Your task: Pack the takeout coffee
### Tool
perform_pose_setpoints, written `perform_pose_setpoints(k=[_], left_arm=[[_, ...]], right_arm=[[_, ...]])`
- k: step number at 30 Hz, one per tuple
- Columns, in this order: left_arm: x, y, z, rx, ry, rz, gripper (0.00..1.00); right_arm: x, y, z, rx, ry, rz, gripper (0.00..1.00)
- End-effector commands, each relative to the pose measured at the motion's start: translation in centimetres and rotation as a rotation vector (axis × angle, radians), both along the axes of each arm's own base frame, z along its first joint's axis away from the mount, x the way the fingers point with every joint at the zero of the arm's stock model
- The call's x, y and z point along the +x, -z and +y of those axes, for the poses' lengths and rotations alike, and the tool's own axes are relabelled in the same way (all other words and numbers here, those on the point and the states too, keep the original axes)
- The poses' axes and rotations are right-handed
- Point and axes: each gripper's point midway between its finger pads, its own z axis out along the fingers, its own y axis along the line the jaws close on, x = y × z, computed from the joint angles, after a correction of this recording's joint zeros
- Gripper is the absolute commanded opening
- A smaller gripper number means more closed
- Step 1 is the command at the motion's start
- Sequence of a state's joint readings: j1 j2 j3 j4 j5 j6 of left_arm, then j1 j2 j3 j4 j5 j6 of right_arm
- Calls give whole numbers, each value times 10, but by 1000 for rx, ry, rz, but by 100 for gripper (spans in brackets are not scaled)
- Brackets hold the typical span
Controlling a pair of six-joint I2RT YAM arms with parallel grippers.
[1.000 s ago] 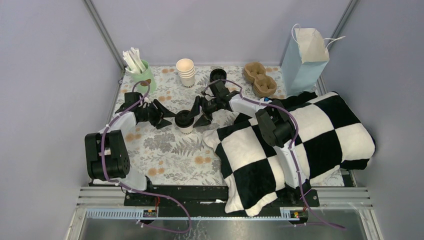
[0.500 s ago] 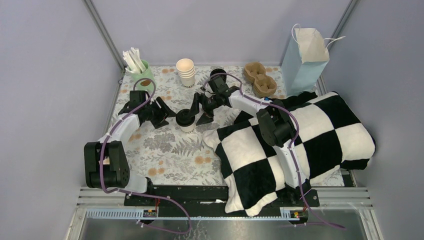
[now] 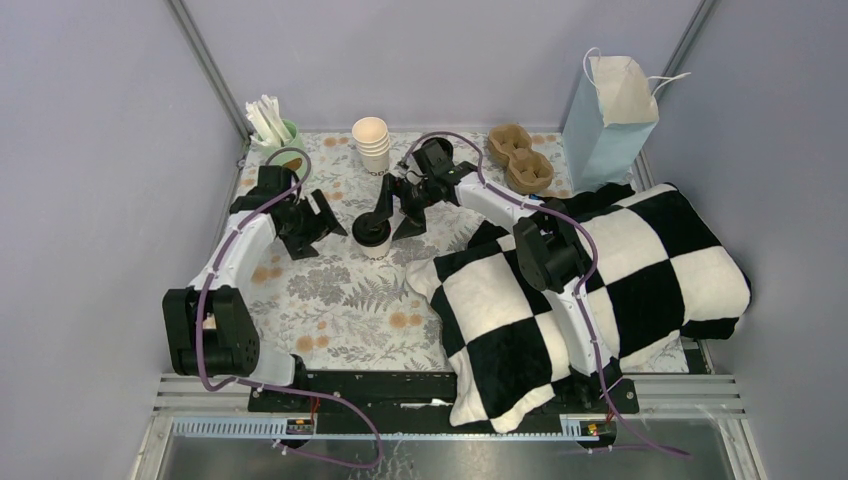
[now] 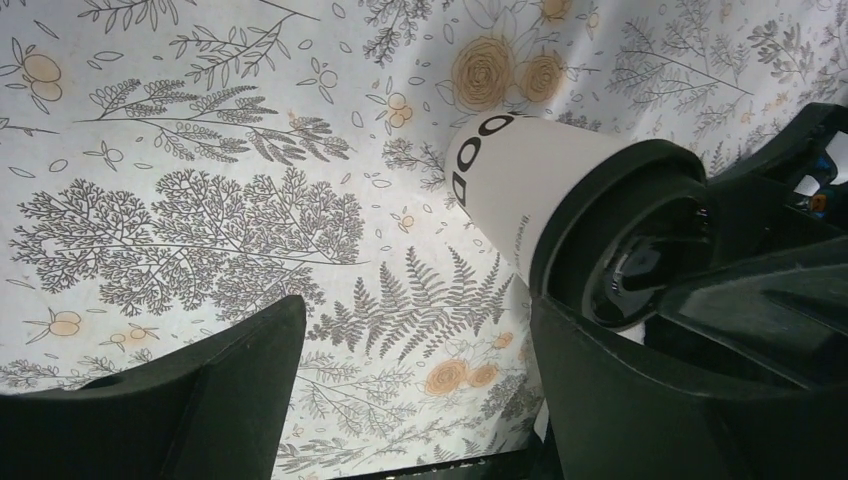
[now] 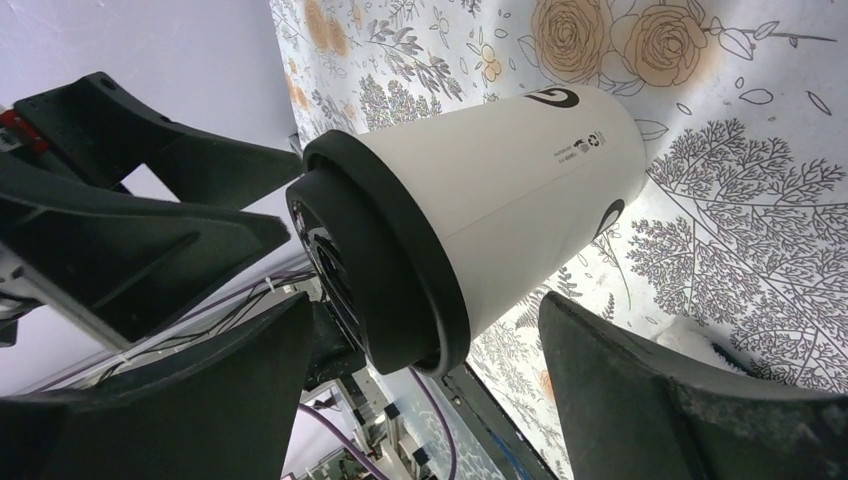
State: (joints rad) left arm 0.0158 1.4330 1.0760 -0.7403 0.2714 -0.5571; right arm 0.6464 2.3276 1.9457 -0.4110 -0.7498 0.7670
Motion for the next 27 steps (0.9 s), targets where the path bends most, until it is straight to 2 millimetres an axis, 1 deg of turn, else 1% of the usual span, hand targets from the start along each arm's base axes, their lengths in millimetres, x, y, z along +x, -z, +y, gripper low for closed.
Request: perform_pose_setpoints(k=[1, 2, 4, 6, 9, 11, 12, 14, 17, 19, 22, 25, 27], left_arm=[[8, -36, -5, 24, 24, -92, 89], [9, -43, -10, 19, 38, -112, 91], [15, -59, -20, 43, 73, -166, 98], [19, -74, -32, 77, 114, -215, 99], [23, -82, -48, 149, 159, -232, 99], [23, -79, -60, 213, 200, -228, 99], [24, -76, -70, 251, 230, -224, 99], [28, -72, -79, 314, 263, -214, 99], [36, -68, -88, 392, 297, -210, 99], [40, -66, -91, 428, 308, -211, 99], [46, -58, -88, 476, 315, -185, 99], [48, -50, -89, 489, 327, -165, 99], [49, -43, -88, 495, 324, -137, 99]], right_arm=[[9, -28, -5, 29, 6, -50, 90], [10, -30, -7, 29, 5, -52, 90], [16, -41, -12, 21, 8, -88, 91], [21, -48, -25, -32, 11, -142, 93], [25, -50, -64, -143, 26, -203, 95], [25, -51, -95, -212, 56, -230, 96], [23, -57, -111, -237, 60, -269, 97], [14, -59, -138, -292, 70, -306, 98], [-8, -58, -166, -327, 61, -326, 99], [-25, -56, -176, -332, 56, -331, 99], [-44, -51, -185, -327, 56, -325, 100], [-56, -48, -189, -314, 60, -314, 100], [-60, -47, -189, -306, 59, -313, 100]])
